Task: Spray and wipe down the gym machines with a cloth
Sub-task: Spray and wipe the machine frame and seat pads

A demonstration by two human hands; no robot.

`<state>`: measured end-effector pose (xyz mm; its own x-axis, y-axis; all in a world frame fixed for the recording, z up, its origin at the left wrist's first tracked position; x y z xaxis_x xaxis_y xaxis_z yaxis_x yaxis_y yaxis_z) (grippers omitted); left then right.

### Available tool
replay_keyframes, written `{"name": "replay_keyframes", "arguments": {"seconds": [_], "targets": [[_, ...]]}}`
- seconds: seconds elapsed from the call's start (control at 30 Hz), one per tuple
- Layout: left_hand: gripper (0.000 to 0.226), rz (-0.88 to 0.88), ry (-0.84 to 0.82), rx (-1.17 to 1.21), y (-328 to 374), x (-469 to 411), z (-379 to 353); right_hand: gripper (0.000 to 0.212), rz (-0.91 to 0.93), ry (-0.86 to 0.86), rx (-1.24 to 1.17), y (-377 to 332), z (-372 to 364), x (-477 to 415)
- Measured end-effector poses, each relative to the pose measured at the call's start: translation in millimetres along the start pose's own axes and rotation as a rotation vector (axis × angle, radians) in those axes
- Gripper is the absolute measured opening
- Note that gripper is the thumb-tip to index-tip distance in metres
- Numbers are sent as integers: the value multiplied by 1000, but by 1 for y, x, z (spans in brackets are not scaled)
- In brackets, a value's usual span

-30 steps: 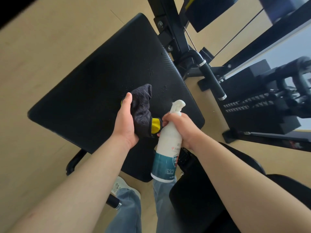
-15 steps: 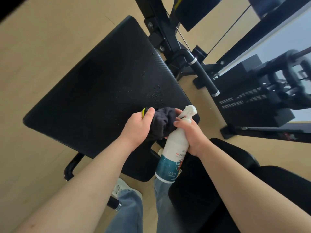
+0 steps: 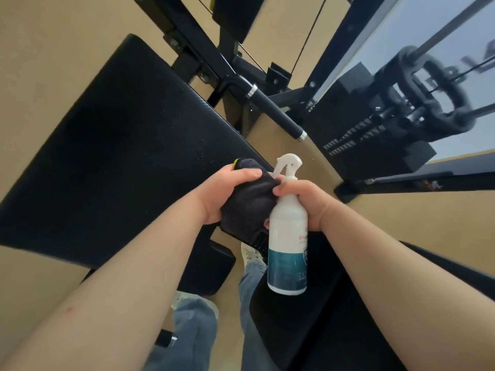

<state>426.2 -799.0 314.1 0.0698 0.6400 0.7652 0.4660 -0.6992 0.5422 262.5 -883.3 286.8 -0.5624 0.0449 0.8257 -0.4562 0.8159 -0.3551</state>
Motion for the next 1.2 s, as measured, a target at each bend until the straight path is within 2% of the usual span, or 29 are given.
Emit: {"name": "replay_keyframes", "arguments": {"seconds": [0.07,0.13,0.2,0.33,0.43,0.47,0.5,0.57,0.6,0.67,0.77,0.83,0.9,1.03,1.2], "targets": [[38,34,89,-96,0,-10,-2,65,-38,58,43,3,9,0],[48,37,245,-362,-1,-23,3,70,-100,168,109,7,14,3],[63,8,343,-586,4,-31,8,62,-118,293,131,10,19,7],[61,-123,409,-985,21,-46,18,55,-12,514,120,11,25,4],[79,-220,626,-1242,20,-45,13,47,42,665,114,13,25,-5],[79,-310,673,-1373,15,-43,8,47,33,683,119,16,23,-9],[75,-430,663,-1499,7,-43,1,48,19,692,121,19,21,-12],[64,-616,469,-1713,-15,-49,-14,50,-4,696,102,25,18,-15],[61,-622,338,-1818,-27,-55,-19,52,-13,689,81,27,18,-16],[66,-519,146,-1985,-49,-72,-21,52,-20,695,15,33,21,-18],[84,-380,101,-2063,-67,-93,-19,42,2,730,-9,37,30,-22],[92,-356,98,-2144,-75,-105,-21,45,23,732,6,37,33,-26],[91,-366,104,-2167,-74,-114,-23,54,22,746,26,35,35,-30],[90,-403,98,-2157,-64,-127,-23,42,30,794,50,30,40,-31],[79,-345,324,-2033,-28,-137,-19,14,54,793,39,22,42,-23]]}}
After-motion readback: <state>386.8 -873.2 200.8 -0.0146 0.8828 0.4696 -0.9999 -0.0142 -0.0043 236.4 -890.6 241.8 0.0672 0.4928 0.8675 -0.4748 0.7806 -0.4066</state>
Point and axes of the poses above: each hand's wrist, its own x-axis away from the middle knuckle, its own z-axis out of the back of the hand, y = z × x, the point moved 3 cm from there along -x, towards the middle knuckle, and after that the axes turned 1 degree about x, right-handed, at the moved point
